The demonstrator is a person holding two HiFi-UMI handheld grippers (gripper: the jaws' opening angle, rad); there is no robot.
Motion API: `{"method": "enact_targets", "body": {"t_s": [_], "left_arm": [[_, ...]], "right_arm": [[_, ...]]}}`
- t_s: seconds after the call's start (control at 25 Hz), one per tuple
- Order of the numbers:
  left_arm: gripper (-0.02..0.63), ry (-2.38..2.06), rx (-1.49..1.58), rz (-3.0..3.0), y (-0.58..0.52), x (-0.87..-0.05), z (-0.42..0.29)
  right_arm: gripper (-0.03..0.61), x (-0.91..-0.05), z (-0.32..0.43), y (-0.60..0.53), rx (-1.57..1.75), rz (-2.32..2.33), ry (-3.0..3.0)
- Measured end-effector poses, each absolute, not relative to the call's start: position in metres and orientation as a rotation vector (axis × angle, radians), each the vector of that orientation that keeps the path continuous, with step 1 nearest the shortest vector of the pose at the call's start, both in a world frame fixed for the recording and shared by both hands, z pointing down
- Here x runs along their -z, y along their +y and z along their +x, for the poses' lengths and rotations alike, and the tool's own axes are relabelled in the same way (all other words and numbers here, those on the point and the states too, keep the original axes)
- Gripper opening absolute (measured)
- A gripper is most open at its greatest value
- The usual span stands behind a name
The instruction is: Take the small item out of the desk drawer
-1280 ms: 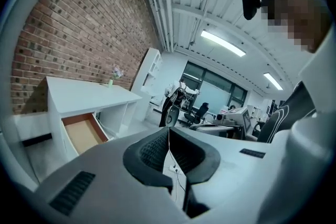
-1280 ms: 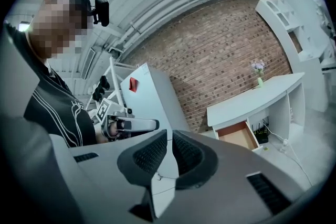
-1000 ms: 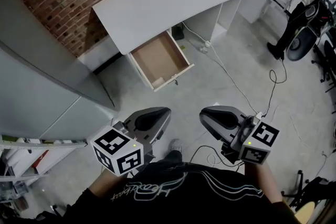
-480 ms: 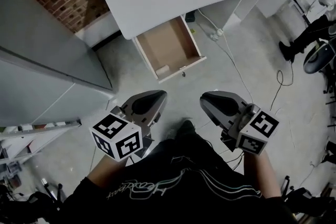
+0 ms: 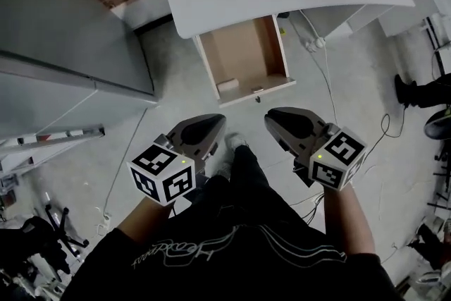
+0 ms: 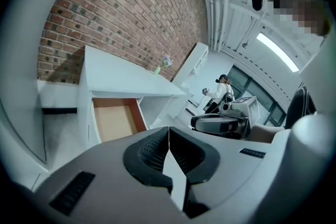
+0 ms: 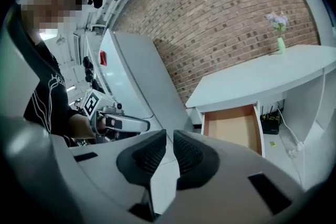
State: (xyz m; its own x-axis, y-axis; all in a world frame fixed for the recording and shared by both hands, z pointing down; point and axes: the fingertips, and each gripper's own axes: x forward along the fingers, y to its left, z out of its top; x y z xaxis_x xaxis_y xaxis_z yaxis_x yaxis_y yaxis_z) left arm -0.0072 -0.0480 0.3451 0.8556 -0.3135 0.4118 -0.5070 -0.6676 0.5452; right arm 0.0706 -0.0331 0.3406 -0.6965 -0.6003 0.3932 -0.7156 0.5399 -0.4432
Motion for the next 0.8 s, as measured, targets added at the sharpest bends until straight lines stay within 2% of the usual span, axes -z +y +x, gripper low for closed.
{"method": "enact_targets", "body": {"t_s": [0.2,0.48,0.56,0.68,0.8], "left_arm": [[0.022,-0.686,-0.377,2.264,-0.076,-0.381,0.001],[0.022,-0.828,-0.388,2.206,-0.118,-0.431,-0.004],[0.023,-0.855,-0.378,2.185,-0.125,-0.445,-0.005],[0.022,-0.885,-0.360,2.152,-0.134,-0.465,-0.010],[0.023,-0.916,-0.348,2.106,-0.139,-0.486,-0.019]], "right_arm": [[0.060,-0.390,0.080,-0.071,-0.872,0.909,-2.545],[0.063,-0.471,0.078,-0.116,-0.629,0.615,-2.425],[0.078,-0.493,0.076,-0.128,-0.594,0.545,-2.391],[0.144,-0.526,0.069,-0.145,-0.585,0.467,-2.355],[0.161,-0.554,0.060,-0.162,-0.576,0.420,-2.335]]}}
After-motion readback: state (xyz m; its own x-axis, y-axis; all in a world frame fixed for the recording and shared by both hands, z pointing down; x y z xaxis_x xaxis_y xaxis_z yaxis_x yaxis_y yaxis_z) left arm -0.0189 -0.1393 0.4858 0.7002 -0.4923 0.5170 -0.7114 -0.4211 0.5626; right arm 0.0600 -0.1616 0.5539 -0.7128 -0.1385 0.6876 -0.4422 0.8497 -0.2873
